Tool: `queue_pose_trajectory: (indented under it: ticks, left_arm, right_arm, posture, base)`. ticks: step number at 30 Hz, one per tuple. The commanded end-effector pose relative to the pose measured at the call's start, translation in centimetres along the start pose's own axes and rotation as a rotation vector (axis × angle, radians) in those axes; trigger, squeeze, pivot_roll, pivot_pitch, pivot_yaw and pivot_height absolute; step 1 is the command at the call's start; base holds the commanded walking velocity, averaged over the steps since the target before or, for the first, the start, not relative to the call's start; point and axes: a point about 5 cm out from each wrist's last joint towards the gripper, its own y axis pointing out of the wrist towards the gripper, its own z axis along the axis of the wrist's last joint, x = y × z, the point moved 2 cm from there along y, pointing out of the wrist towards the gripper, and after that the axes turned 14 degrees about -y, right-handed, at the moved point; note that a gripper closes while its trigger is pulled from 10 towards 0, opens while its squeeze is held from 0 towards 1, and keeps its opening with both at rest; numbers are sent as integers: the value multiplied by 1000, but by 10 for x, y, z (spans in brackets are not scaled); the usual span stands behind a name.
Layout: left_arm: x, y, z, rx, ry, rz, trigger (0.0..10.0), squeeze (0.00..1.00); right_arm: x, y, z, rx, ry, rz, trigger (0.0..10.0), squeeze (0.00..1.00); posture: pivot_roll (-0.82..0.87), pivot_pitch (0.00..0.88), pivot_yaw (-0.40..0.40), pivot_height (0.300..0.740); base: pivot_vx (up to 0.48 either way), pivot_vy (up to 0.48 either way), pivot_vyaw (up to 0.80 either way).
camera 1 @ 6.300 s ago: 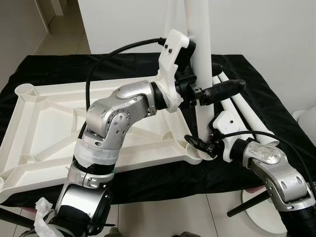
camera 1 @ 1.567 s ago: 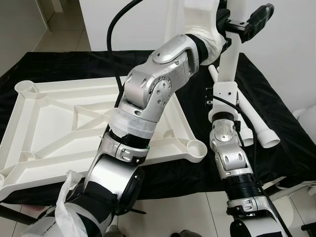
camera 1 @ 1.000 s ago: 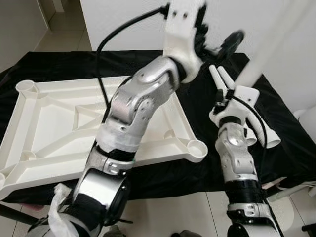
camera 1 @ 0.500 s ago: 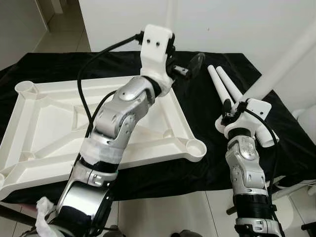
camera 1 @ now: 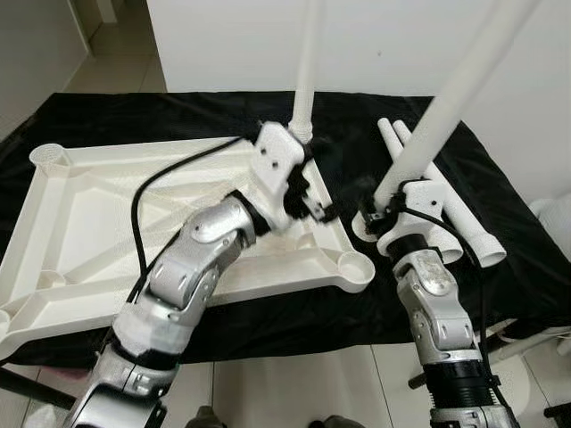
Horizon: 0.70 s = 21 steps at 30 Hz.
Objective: Building children table
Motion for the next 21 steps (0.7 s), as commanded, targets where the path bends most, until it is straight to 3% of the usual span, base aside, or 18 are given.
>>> queue_pose_trajectory:
  ticks: [1,10,15,21]
  left_arm:
    - [8,-4,-5,-24,17,-72,10000,0]
    - [14,-19,-26,-113,47,-137,10000,0]
    - [9,-29,-48,-193,67,-135,10000,0]
    - [10,-33,-54,-223,62,-139,10000,0]
  right_arm:
    - [-6,-2,0,11,-7,43,10000,0]
    - [-19,-10,-8,-3,21,113,10000,0]
    - [-18,-14,-13,-16,17,119,10000,0]
    - [-19,-19,-13,-10,26,139,10000,0]
  posture:
    - [45,0,-45,740]
    - [42,0,-47,740]
    - [35,0,-41,740]
    - [37,0,-42,740]
  base:
    - [0,0,0]
    - [0,0,0]
    - [0,0,0]
    - [0,0,0]
